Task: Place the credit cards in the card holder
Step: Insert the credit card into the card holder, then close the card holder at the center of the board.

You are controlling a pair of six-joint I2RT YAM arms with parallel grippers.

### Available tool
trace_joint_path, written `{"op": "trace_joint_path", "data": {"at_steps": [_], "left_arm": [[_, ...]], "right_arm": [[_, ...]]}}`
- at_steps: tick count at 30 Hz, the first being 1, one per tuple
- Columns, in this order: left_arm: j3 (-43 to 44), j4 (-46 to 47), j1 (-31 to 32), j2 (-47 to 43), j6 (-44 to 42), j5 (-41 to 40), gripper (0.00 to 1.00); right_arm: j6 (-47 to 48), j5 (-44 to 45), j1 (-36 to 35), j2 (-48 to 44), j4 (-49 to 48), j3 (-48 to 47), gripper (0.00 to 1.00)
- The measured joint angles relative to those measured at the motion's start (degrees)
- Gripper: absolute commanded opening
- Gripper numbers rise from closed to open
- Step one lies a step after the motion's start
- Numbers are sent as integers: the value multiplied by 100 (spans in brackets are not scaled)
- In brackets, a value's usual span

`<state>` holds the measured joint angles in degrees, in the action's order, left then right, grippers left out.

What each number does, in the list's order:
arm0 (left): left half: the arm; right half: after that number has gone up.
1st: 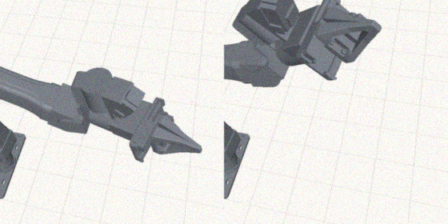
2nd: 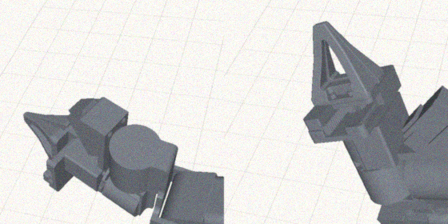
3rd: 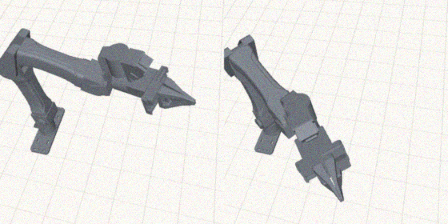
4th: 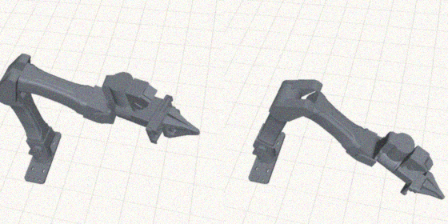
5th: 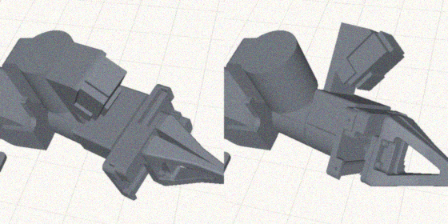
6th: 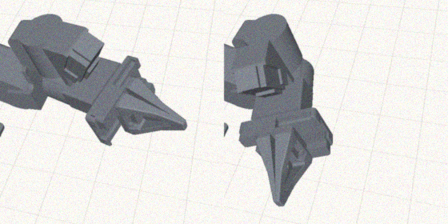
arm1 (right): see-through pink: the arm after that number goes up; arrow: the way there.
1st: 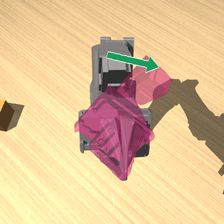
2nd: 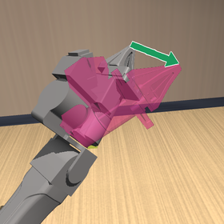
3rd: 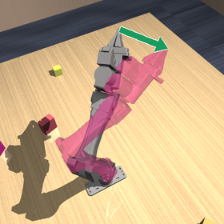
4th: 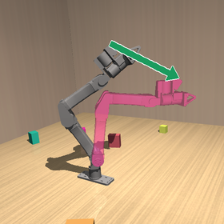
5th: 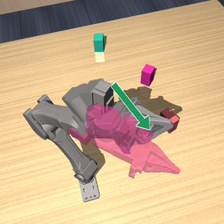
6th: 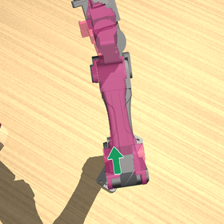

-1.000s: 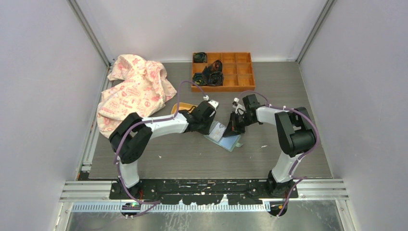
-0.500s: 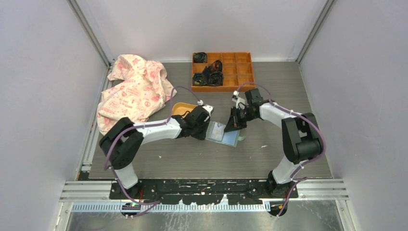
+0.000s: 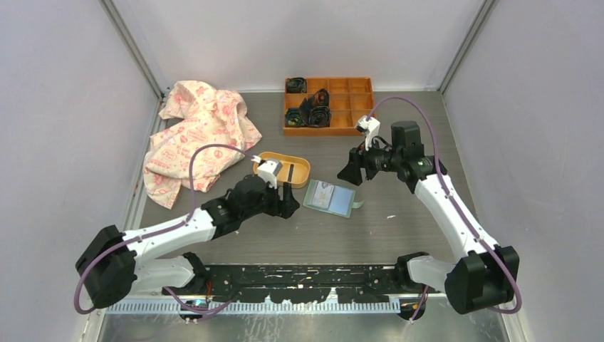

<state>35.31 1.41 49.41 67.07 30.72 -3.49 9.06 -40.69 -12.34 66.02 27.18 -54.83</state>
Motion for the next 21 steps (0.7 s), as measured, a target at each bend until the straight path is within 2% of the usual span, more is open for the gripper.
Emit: {"op": "trace_joint_path", "data": {"at_steps": [4,6,8,14,17,21], "left_arm": [[-654,568,-181,-337,367,61,79],[-960,973,-348,-323,656,271,78],[-1169,1386,-474,-175,911,501,77],[-1200,2618,-726,1069,1550,1235,64],[-1032,2927,-835,1764,1792,1523,63],[-741,2905,-898,2223,1941,1565,63]], "right_arm": [[450,-584,-33,730,249,-426,65],[450,-651,-103,1309,254,-612,52],[348,-483,-179,1698,240,-595,45],[101,81,-417,2295,304,-492,28],[114,358,-533,2573,411,-507,21],[138,693,-638,3110,748,-737,17]]}}
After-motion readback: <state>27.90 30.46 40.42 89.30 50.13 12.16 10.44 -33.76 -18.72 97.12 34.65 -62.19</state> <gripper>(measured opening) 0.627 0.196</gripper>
